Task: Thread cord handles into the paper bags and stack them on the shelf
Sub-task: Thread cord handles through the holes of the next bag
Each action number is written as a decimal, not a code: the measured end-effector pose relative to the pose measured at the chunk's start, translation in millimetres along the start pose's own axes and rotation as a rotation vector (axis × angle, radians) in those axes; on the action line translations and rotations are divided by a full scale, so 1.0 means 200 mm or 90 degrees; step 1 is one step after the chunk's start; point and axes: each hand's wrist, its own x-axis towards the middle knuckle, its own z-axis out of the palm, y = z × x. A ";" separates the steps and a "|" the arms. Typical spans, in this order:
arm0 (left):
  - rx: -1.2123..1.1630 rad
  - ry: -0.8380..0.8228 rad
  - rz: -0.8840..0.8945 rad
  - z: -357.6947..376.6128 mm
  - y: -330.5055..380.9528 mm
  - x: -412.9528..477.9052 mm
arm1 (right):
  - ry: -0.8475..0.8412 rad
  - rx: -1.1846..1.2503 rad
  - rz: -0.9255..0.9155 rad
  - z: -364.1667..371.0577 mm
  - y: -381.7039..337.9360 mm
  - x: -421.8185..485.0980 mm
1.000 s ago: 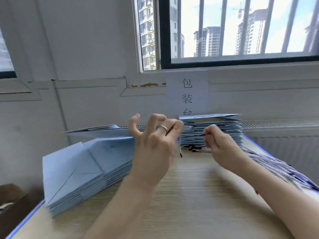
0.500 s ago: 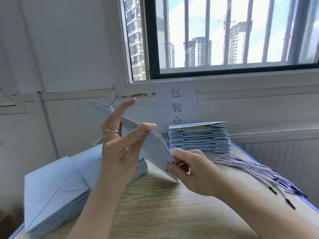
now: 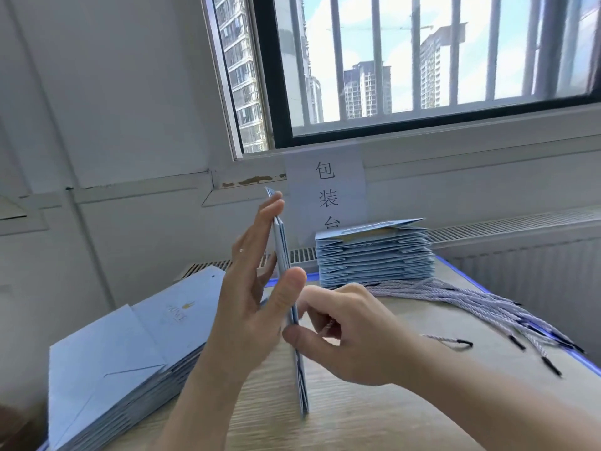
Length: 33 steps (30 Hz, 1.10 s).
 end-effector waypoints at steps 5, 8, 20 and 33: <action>-0.021 -0.003 -0.006 -0.04 -0.02 -0.01 | -0.056 0.096 0.046 -0.03 0.02 0.01; -0.015 0.011 0.003 -0.05 -0.04 -0.01 | -0.057 0.103 0.054 -0.02 0.04 0.00; 0.427 0.142 0.219 -0.04 -0.04 -0.02 | 0.018 0.066 0.079 -0.02 0.09 0.01; 0.233 0.338 -0.105 0.07 -0.03 -0.12 | 0.084 -0.089 -0.080 0.05 0.01 0.00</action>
